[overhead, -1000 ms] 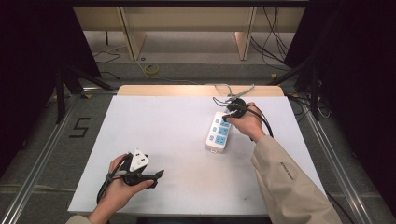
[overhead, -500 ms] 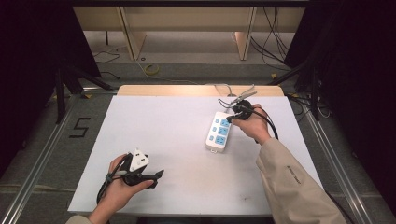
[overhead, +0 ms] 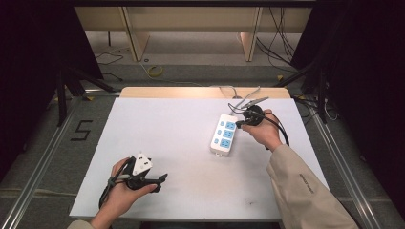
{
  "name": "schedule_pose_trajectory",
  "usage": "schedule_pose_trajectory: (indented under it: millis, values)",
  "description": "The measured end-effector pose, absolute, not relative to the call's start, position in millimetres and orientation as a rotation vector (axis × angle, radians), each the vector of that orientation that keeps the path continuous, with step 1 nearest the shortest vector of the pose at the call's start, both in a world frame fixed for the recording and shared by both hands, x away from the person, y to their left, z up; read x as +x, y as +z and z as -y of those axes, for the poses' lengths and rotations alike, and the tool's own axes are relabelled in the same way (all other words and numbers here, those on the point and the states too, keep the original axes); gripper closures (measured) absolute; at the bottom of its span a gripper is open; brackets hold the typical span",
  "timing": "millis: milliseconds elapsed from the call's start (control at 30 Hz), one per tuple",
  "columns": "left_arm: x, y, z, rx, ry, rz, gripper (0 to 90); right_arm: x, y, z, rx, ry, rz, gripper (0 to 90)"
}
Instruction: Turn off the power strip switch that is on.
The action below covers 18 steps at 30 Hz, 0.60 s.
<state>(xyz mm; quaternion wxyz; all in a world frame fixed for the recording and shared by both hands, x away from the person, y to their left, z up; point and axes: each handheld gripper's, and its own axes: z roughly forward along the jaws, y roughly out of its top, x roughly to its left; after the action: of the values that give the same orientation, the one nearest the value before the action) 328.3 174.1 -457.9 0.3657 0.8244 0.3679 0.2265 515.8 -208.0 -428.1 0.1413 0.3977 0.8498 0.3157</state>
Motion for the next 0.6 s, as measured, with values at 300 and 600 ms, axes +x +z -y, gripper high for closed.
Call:
schedule_pose_trajectory:
  millis: [300,600]
  values:
    - [328.2,-458.0,-173.9,2.119,0.581,-0.947,21.4,506.2,-426.7,218.0,1.159,0.923,-2.442,89.9]
    - [328.2,-458.3,-174.1,2.118,0.580,-0.950,21.4,497.3,-425.6,228.1,1.162,0.927,-2.434,88.9]
